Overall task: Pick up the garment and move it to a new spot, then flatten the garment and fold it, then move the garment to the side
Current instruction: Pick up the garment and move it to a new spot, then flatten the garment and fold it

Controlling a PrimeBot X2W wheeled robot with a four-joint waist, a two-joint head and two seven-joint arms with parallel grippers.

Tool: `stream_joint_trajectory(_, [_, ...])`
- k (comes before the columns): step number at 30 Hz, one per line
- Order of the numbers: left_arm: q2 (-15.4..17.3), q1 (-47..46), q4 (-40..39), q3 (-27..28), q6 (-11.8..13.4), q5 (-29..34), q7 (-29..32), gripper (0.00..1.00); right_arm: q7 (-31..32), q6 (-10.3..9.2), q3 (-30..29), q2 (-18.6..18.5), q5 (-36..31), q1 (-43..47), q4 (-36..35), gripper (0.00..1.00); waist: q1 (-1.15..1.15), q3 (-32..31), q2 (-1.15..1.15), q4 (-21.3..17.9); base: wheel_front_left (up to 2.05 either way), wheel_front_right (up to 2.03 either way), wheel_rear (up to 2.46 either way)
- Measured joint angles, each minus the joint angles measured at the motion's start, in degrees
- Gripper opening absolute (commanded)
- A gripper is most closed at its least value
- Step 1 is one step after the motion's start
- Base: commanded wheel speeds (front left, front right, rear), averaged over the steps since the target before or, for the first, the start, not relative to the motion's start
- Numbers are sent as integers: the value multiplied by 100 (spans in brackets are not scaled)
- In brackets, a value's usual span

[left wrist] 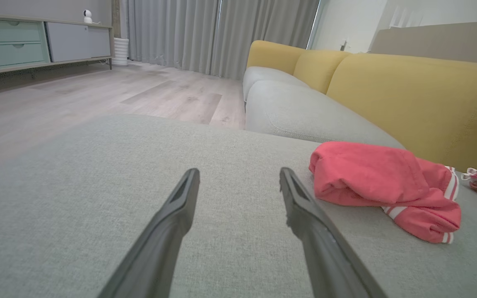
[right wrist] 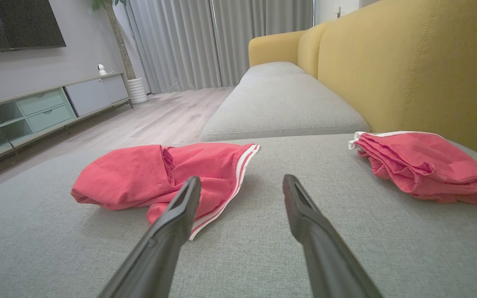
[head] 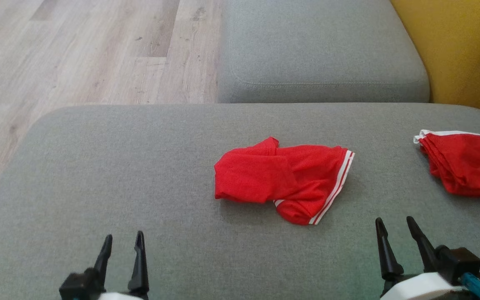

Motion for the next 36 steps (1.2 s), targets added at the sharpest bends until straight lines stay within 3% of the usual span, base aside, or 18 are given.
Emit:
stream_joint_trajectory(9, [25,320,-471,-11,103,113,25,100,-98,0,41,1,24,-2,213,100,0,-52,0,40,0,0,0])
stream_joint_trajectory(36, [112,321,-603,-74,203,108,162,100,-167,0,90,1,24,-15,388,100,1,23,0,74,0,0,0])
